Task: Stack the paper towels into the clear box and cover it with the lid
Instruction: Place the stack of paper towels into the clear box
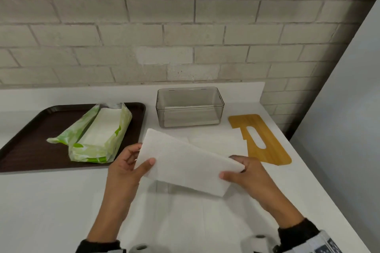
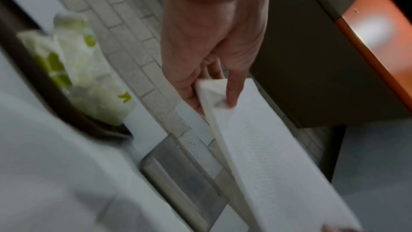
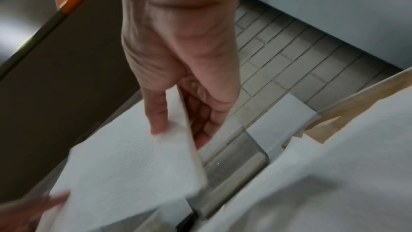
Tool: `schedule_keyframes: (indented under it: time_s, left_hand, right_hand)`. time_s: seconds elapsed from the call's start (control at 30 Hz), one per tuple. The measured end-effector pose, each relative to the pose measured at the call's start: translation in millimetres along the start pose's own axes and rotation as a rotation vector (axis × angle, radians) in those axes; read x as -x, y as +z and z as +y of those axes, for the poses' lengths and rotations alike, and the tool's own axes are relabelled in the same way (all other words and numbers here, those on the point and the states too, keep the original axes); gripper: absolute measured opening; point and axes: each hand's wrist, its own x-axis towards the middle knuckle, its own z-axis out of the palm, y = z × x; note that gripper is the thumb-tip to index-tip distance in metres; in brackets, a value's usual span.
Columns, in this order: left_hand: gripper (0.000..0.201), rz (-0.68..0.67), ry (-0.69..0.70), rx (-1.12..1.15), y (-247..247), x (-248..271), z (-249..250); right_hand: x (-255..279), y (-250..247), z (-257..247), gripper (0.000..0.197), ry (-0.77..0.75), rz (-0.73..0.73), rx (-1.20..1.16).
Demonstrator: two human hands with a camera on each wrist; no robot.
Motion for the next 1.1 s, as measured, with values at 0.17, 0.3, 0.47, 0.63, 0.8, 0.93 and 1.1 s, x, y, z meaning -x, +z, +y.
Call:
schedule_keyframes:
  time_s: [0.17, 0.3, 0.47, 0.63, 0.8, 0.93, 1.1]
  left_hand:
    - [0.035, -0.022, -0.025, -0.107, 13.9, 7.4, -4.6]
    - [0.033, 0.036, -0.06, -0.13, 26.2, 14.8, -12.9]
    - [0.034, 0.092, -0.184, -0.19, 23.1, 16.8, -35.4]
    - [0.021, 0.065, -0.227, -0.259, 23.1, 16.0, -40.0]
    - [0.019, 0.018, -0.214, -0.337, 23.8, 13.7, -33.8]
    - [0.019, -0.019, -0.362, -0.061, 35.0, 13.0, -23.4]
    - [0.017, -0.149, -0.441, 0.075, 74.6, 17.9, -17.0]
  right_hand:
    - [-6.6, 2.3, -9.4, 0.021, -0.116, 0.214, -0.309]
    - [-6.2, 13.2, -2.3, 0.023, -0.127, 0.284, -0.317]
    - [-9.1, 17.2, 24.7, 0.032, 0.085, 0.2, -0.204]
    - [-9.5, 13.5, 33.5, 0.033, 0.165, 0.184, -0.133]
    - [-9.4, 4.9, 25.7, 0.024, 0.124, 0.217, -0.209]
    - [-11.5, -2.4, 16.7, 0.028, 0.041, 0.298, -0.526]
    - [-10.4, 3.1, 12.5, 0.04, 0.03, 0.228, -0.726]
